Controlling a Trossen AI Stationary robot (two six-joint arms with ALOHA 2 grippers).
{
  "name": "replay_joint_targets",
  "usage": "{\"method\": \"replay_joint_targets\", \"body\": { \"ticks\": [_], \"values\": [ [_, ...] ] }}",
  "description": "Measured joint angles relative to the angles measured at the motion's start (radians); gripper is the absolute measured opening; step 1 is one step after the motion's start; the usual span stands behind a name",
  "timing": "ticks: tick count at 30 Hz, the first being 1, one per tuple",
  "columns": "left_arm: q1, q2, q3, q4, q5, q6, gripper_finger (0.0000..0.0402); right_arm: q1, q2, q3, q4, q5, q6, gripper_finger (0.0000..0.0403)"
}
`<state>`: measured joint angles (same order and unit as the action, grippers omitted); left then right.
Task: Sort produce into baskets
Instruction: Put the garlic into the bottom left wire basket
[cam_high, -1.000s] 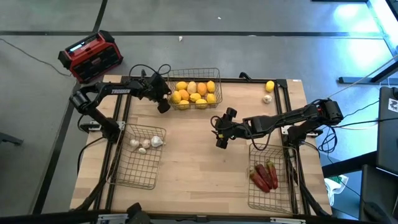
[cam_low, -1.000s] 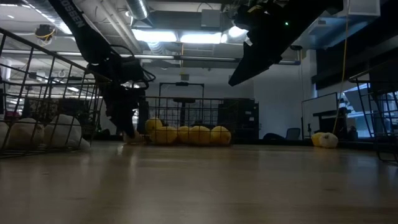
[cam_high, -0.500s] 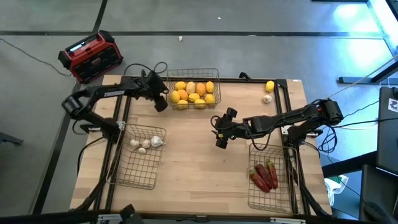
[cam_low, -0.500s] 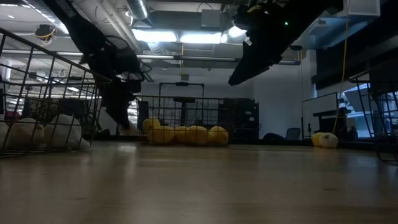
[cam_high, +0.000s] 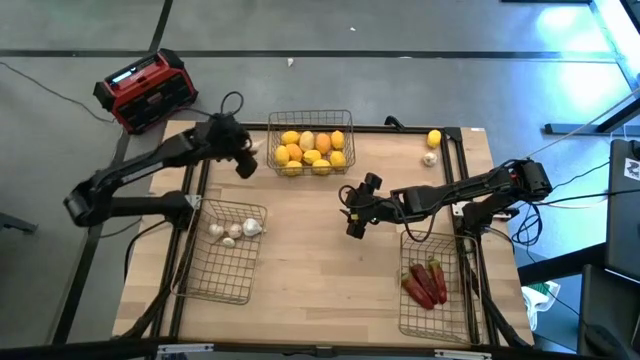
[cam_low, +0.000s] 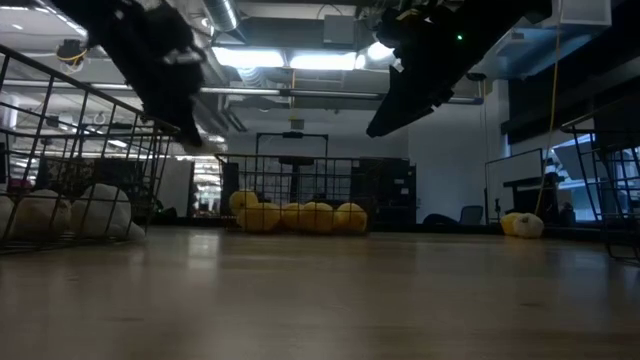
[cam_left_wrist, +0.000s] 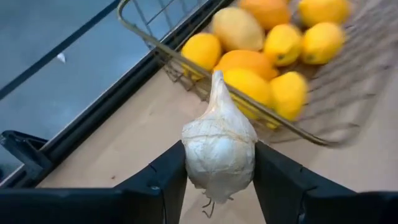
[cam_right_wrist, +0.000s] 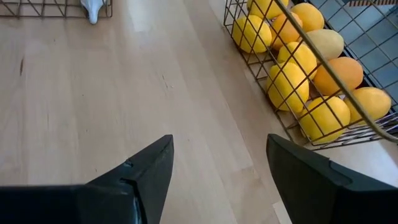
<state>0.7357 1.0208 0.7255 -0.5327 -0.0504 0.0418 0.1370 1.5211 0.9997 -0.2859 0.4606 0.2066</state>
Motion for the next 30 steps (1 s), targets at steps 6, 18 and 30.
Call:
{"method": "replay_joint_targets", "body": {
  "ticks": [6,18,30],
  "values": [
    [-0.105,-0.168,0.0,-0.114,0.001,-0.073,0.0157,0.0,0.0,0.0,0.001,0.023,0.003,0.0253],
    [-0.406,-0.375,0.001,-0.223,0.204,-0.313,0.0157,0.0,0.0,0.0,-0.004,0.026,0.022,0.0253],
    [-0.702,-0.49,0.001,-0.309,0.223,-0.583,0.0157,0.001,0.0,0.0,-0.032,-0.04,0.133,0.0253]
  ]
}}
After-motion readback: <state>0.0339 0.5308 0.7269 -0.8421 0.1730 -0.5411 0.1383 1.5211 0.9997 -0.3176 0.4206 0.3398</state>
